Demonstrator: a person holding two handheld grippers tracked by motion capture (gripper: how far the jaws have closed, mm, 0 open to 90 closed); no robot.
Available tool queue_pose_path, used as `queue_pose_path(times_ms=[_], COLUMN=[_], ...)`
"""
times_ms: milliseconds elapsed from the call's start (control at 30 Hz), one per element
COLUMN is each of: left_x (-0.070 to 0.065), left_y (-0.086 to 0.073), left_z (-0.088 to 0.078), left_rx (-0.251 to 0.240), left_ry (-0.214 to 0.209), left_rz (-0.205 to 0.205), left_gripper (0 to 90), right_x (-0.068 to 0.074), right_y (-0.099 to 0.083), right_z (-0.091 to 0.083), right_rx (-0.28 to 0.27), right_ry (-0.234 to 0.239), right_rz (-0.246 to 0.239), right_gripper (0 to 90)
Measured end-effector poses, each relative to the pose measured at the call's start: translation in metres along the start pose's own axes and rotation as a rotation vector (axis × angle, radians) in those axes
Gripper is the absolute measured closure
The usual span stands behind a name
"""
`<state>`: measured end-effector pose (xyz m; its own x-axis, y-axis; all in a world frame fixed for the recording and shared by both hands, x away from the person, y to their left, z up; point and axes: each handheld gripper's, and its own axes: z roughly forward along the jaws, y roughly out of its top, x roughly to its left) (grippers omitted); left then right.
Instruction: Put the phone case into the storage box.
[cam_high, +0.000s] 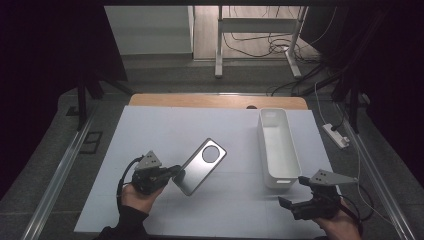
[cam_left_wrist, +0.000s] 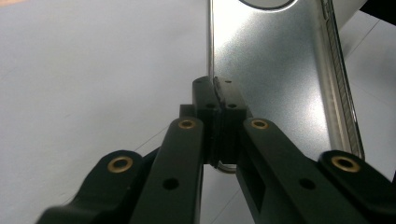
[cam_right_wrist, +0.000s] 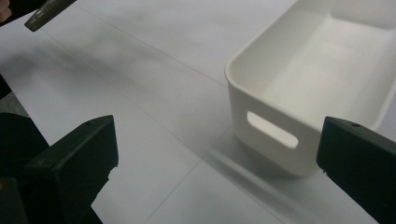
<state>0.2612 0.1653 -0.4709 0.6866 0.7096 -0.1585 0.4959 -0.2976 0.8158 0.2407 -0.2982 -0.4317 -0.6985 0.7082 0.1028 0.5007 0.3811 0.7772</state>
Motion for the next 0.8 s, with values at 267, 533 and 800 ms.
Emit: queue_pose_path(times_ms=[267, 533, 800], left_x=[-0.003, -0.007, -0.007], left_y=[0.002, 0.005, 0.005], left_z=[0.002, 0.007, 0.006], left_rx=[0.001, 0.005, 0.004], left_ry=[-0.009, -0.022, -0.024], left_rz=[0.004, 0.017, 0.022], left_gripper=[89.2, 89.2, 89.3], right_x=[-0.002, 0.002, 0.011], right_y=[0.014, 0.024, 0.035], right_z=[0.009, 0.020, 0.031], right_rx=[0.011, 0.012, 0.004], right_ry=[0.016, 0.046, 0.085], right_rz=[-0.002, -0.006, -0.002], right_gripper=[0.0, 0.0, 0.0])
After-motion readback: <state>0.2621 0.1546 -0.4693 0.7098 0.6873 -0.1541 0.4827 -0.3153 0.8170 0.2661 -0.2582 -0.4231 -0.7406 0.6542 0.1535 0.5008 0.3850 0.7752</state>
